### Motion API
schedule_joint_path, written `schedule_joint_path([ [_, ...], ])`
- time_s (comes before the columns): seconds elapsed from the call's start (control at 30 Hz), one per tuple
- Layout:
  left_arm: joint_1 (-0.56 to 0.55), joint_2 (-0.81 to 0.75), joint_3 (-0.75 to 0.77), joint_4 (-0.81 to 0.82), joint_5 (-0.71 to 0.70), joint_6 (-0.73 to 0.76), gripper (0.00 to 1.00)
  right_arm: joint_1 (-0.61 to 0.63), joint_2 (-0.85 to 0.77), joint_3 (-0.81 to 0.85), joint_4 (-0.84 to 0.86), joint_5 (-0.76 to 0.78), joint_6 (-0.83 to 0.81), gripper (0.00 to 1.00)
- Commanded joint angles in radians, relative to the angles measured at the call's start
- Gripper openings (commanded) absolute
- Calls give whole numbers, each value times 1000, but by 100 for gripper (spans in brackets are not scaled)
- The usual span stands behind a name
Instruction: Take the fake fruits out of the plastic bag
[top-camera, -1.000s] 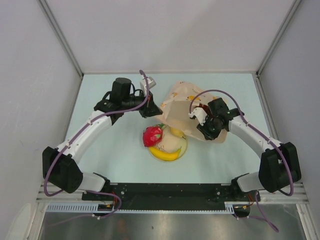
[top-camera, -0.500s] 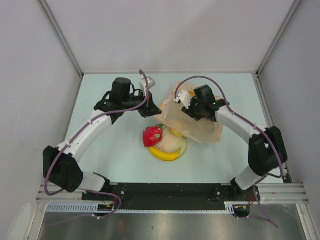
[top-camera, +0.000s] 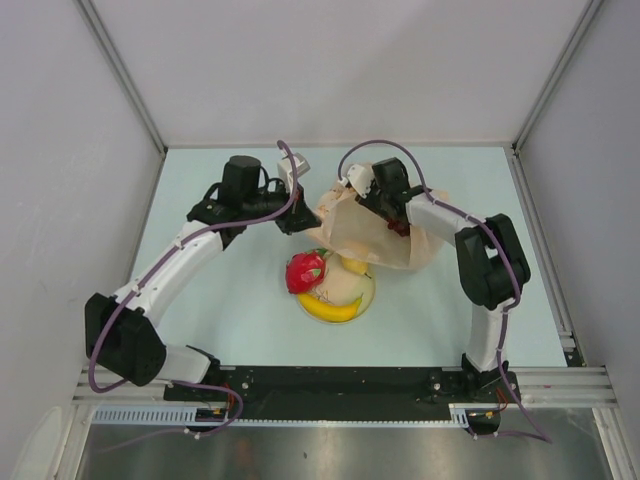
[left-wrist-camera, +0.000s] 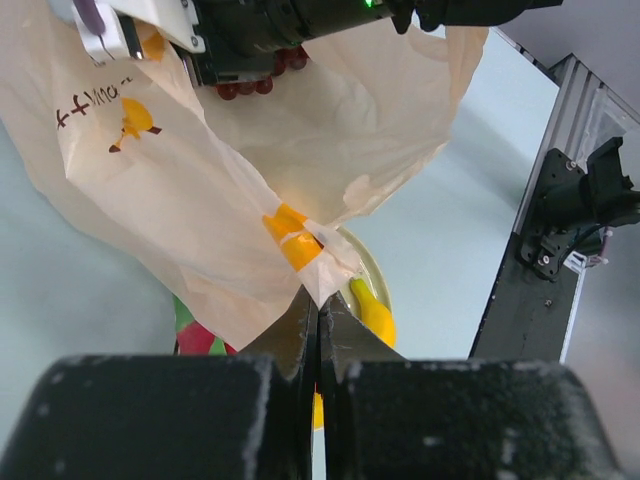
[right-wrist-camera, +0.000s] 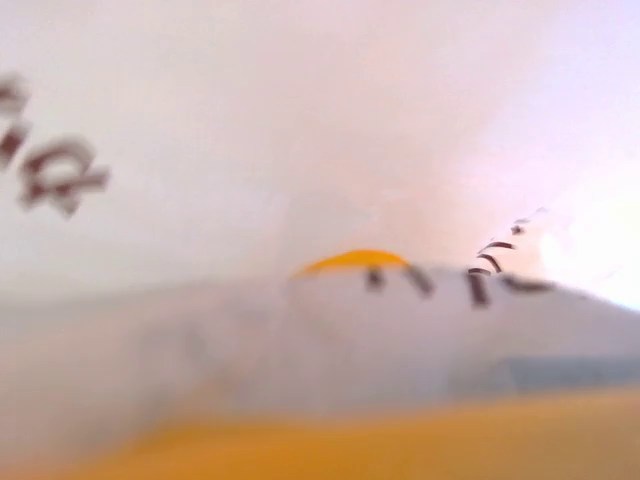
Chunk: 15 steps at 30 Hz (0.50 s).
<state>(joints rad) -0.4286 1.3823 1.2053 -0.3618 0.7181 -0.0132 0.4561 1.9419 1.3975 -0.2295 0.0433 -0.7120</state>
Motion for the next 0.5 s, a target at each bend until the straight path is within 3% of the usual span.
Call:
schedule_joint_path([
  [0.0, 5, -40, -15, 15, 17, 25, 0, -4, 17, 55, 68, 75, -32, 38],
  [0.47, 5, -45, -23, 24, 20, 22, 0, -11, 57, 52, -1, 40, -46, 38],
])
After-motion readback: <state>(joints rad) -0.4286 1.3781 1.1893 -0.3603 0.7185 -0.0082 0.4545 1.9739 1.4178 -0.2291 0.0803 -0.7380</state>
